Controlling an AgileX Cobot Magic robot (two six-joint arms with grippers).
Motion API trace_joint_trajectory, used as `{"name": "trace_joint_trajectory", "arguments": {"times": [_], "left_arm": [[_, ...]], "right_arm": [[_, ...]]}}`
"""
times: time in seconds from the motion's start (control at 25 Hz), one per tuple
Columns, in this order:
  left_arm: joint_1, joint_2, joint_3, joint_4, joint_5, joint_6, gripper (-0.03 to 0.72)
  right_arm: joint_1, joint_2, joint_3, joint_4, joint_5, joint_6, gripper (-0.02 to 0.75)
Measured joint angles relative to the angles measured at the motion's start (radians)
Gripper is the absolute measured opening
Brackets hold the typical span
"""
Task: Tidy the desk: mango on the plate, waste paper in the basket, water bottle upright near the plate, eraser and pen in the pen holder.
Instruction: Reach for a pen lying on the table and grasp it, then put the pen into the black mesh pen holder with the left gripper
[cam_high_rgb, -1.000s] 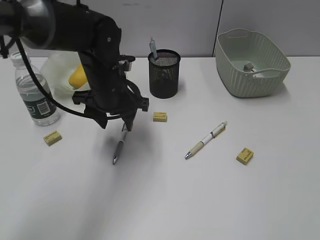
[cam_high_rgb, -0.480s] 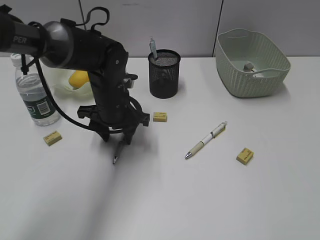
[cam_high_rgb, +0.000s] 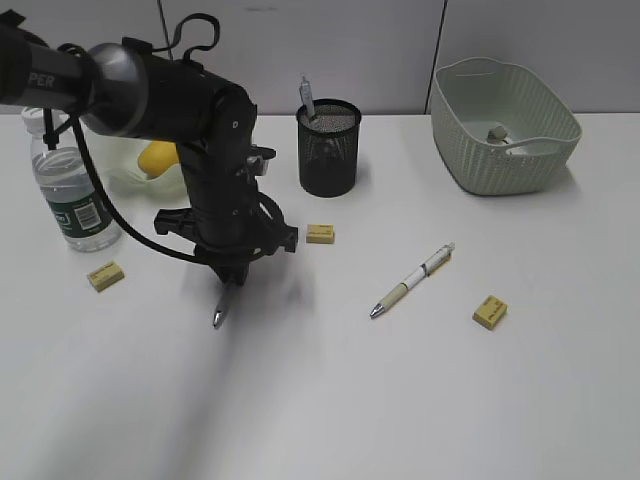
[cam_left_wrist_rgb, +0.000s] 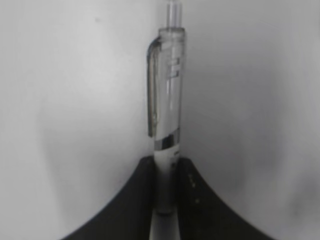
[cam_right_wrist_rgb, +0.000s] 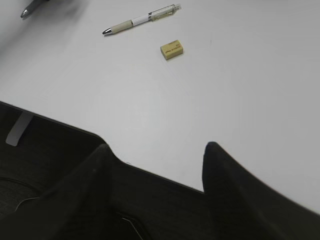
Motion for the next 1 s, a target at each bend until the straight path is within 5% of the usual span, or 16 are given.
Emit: {"name": "trace_joint_trajectory", "arguments": {"times": [0.56, 1.0], "left_arm": [[-0.007, -0.15, 0.002, -0.02, -0.092, 0.0, 0.099], [-0.007, -0.251, 0.003, 0.029, -0.846, 0.0, 0.099]], "right_arm": [[0.0, 0.0, 0.0, 0.0, 0.0, 0.0, 0.458], [0.0, 0.0, 0.0, 0.0, 0.0, 0.0, 0.458]]}}
